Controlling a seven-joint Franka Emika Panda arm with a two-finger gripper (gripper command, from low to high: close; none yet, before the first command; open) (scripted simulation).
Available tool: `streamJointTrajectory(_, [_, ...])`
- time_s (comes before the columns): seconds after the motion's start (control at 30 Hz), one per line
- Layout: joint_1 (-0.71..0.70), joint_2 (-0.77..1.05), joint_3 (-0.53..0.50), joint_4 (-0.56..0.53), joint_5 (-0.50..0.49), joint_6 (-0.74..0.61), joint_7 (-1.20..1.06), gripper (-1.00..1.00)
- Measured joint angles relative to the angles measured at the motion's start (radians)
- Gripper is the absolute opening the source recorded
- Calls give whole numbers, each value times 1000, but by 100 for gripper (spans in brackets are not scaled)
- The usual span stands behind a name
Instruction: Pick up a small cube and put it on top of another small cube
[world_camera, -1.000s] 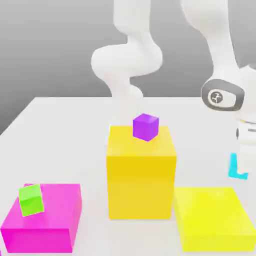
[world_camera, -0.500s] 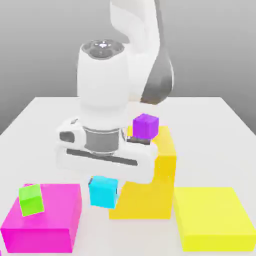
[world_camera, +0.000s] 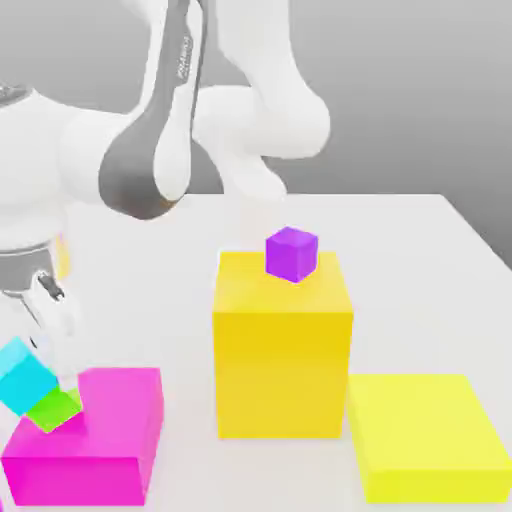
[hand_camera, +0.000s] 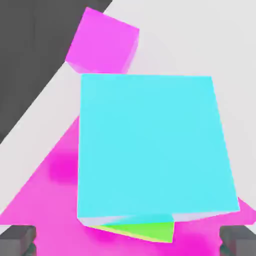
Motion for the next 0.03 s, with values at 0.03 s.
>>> streamJointTrajectory(0.03, [1,-31,0,9,-3,-40,3,100])
